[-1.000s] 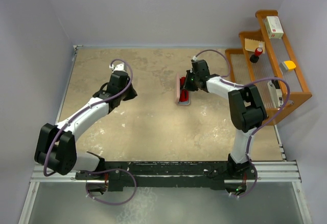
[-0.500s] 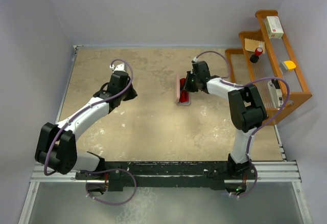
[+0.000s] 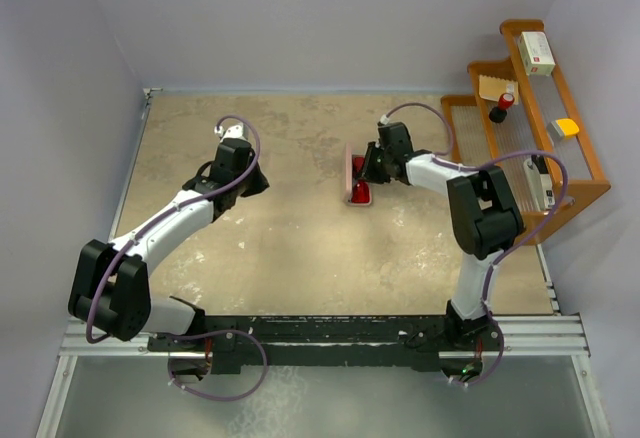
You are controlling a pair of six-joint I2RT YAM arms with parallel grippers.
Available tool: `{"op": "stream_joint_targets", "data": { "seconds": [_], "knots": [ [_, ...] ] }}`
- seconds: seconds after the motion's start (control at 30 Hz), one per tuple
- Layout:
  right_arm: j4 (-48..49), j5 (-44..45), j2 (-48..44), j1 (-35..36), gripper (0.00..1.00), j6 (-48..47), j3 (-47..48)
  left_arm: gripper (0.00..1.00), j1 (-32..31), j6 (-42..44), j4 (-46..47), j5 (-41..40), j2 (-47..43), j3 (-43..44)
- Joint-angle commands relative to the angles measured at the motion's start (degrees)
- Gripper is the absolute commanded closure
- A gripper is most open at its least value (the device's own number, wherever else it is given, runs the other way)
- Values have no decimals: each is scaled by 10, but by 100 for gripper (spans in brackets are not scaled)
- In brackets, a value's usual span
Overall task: Organize the sunglasses
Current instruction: Place the sunglasses in the sunglasses case.
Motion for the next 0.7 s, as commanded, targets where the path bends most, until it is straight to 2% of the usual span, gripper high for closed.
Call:
{"op": "stream_joint_targets", "data": {
  "seconds": [0.0, 0.23, 0.53, 0.67],
  "knots": [
    [-41, 14, -27, 1, 76, -15, -12, 97, -4, -8, 26, 6, -6, 17],
    [-45, 33, -47, 1, 66, -22, -19, 97, -3, -7, 27, 8, -6, 16],
    [-53, 81, -112, 1, 66, -39, -41, 96, -3, -1, 24, 12, 5, 36],
    [-61, 64, -114, 1, 65, -54, -42, 96, -5, -2, 26, 14, 15, 50]
  ]
}}
